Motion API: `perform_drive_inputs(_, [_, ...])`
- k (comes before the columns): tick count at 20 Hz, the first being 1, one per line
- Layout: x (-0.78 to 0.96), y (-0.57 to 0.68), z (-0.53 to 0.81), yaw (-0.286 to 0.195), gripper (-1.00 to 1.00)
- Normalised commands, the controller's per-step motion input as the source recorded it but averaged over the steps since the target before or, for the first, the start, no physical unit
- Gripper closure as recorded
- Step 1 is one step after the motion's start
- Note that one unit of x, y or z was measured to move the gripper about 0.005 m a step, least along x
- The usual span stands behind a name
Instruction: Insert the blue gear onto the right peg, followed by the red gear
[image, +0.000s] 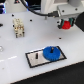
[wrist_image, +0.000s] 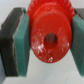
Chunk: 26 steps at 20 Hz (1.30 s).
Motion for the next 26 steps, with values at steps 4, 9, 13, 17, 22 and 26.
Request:
perform_drive_inputs(4, [0.48, -0.32, 0.48, 0.0, 1.0])
perform_drive_inputs(9, [0.53, -0.39, 0.49, 0.0, 1.0])
perform_drive_inputs(13, [0.58, -0.35, 0.39, 0.0, 1.0])
perform_drive_inputs(17, [0.66, -0.25, 0.31, 0.0, 1.0])
perform_drive_inputs(22, [0.72, -0.24, 0.28, 0.0, 1.0])
perform_drive_inputs(26, [0.82, -0.16, 0.23, 0.0, 1.0])
